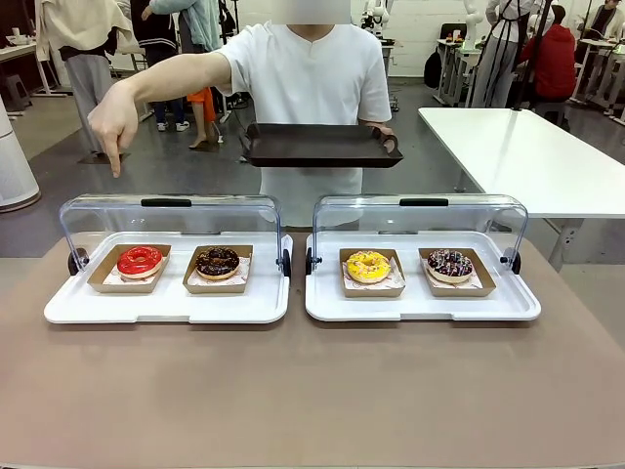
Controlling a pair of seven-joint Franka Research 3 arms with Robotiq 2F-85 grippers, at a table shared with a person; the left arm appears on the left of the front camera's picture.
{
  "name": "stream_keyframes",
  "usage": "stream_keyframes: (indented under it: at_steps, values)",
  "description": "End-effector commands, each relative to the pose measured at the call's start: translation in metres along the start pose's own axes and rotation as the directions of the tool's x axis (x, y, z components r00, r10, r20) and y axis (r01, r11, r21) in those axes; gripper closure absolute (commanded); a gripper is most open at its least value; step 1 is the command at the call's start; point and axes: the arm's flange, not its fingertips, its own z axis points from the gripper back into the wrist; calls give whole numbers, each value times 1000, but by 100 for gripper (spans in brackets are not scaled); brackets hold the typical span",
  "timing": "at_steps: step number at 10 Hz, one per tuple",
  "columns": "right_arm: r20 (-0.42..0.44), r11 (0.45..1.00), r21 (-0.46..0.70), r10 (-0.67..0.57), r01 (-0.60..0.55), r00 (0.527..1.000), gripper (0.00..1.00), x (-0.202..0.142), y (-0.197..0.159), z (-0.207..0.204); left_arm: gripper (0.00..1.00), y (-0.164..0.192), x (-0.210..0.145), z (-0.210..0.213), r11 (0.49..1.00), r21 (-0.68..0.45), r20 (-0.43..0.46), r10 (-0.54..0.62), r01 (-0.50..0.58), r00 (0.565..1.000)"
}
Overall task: Provide the desired donut to the person.
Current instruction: Pick up and lift the Paper togo box containing the Donut pointed at by the person.
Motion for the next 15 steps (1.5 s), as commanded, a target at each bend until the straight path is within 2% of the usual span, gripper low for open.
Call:
stream_keyframes:
  at_steps: [1,15]
  values:
    - [8,1000,10,4,-4,1000,0,0,-1,-1,0,-1,1,0,1000,0,2,-4,4,1000]
    - [8,1000,10,4,-4,1000,0,0,-1,-1,0,-1,1,0,1000,0,2,-4,4,1000]
